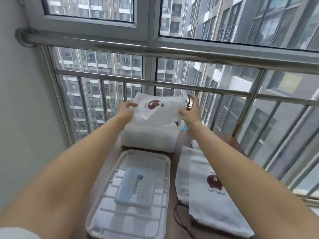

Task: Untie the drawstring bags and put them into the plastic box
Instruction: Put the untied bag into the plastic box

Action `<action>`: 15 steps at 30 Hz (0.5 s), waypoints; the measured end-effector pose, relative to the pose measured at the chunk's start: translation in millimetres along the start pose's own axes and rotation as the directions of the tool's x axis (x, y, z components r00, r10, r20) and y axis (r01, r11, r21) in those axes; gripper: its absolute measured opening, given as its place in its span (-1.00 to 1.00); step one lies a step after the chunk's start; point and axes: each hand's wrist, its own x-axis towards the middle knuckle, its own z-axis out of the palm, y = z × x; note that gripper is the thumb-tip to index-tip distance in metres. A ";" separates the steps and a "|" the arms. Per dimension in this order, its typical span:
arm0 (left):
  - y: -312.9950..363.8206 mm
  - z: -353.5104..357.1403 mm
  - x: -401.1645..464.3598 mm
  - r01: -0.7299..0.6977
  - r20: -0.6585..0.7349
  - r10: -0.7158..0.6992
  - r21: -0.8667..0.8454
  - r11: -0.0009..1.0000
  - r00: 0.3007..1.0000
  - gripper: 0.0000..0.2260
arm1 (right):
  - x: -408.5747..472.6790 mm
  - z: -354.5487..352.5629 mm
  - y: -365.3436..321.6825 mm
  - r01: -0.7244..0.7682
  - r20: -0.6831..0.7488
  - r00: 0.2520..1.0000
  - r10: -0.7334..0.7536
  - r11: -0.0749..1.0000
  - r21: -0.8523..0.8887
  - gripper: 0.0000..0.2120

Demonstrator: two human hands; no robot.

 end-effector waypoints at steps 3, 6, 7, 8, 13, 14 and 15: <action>-0.7 4.3 25.2 -0.039 -0.006 0.042 0.263 0.964 0.999 -0.61 | 27.5 15.9 16.7 0.073 0.087 0.995 -0.039 0.898 -0.434 -0.49; -2.2 11.9 40.2 -0.084 0.050 0.068 0.475 0.876 0.996 -0.62 | 46.4 27.1 31.9 0.146 0.208 0.978 -0.001 0.716 -0.683 -0.56; -3.7 14.4 44.9 -0.085 0.060 0.063 0.516 0.852 0.996 -0.64 | 50.9 29.9 35.3 0.192 0.234 0.972 -0.019 0.634 -0.749 -0.59; -6.2 17.3 51.7 -0.085 0.067 0.058 0.549 0.831 0.996 -0.66 | 54.7 32.3 38.2 0.238 0.261 0.965 -0.038 0.550 -0.801 -0.61; -12.4 26.1 73.8 -0.093 0.160 -0.031 0.712 0.696 0.987 -0.66 | 73.2 40.6 48.0 0.323 0.358 0.927 0.107 0.254 -0.912 -0.51; -12.7 28.2 76.3 -0.101 0.182 -0.056 0.746 0.658 0.982 -0.63 | 76.8 43.6 49.6 0.338 0.371 0.915 0.159 0.198 -0.920 -0.52; -11.8 31.2 76.7 -0.099 0.198 -0.086 0.766 0.636 0.976 -0.64 | 79.7 46.4 51.4 0.355 0.381 0.901 0.209 0.155 -0.922 -0.54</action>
